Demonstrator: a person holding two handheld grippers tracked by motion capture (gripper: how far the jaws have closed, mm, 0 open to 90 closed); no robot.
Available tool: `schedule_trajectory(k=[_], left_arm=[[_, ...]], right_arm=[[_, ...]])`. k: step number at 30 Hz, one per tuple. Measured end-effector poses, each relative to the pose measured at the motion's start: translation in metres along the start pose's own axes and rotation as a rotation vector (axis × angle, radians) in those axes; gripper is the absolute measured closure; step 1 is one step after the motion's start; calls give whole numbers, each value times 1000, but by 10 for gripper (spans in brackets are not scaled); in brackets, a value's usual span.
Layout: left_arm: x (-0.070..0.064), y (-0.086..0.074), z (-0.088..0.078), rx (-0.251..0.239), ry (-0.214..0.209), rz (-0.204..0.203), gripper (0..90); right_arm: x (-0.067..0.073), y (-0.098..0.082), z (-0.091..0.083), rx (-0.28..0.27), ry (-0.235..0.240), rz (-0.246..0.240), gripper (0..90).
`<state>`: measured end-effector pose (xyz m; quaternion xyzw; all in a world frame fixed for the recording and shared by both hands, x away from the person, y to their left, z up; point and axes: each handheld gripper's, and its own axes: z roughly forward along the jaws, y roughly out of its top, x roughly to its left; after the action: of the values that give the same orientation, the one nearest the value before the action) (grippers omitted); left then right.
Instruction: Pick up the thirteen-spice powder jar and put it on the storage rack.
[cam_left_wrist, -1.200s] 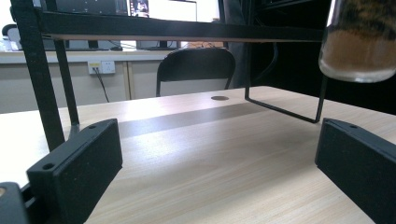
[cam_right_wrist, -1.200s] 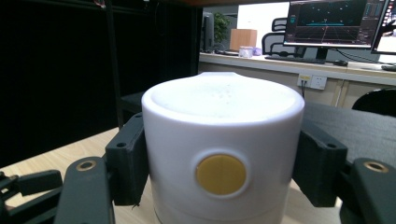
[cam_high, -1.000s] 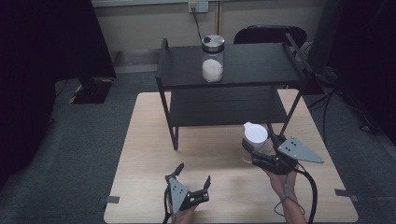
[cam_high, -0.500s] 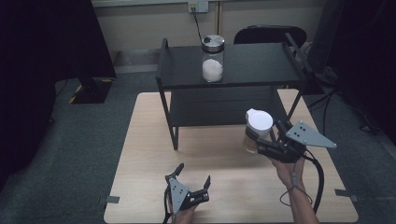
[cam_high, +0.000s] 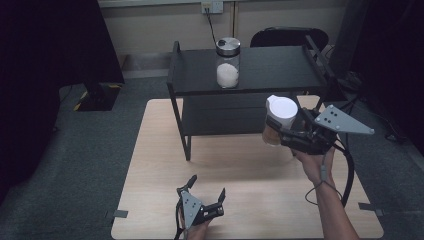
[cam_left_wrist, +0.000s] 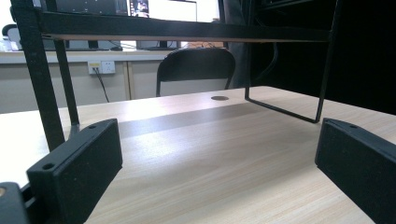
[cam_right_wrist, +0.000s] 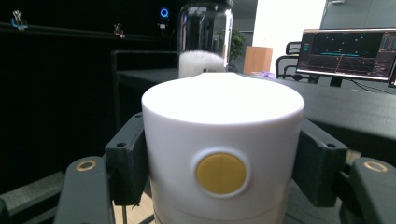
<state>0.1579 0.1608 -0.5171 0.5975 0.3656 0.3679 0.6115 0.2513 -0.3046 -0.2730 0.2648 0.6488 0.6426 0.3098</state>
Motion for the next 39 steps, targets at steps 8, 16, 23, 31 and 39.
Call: schedule_trajectory(k=[8,16,23,31,39], left_arm=[[0,0,0,0,0,0,2],[0,0,0,0,0,0,2],[0,0,0,0,0,0,1],[0,0,0,-1,0,-1,1],[0,0,0,-1,0,-1,2]], right_arm=[[-9,19,7,-5,2,0,304],[-16,42,15,-16,9,3,304],[-17,65,25,-20,1,-14,304],[-19,80,38,-20,-37,-11,304],[-22,86,52,-18,-56,5,304]])
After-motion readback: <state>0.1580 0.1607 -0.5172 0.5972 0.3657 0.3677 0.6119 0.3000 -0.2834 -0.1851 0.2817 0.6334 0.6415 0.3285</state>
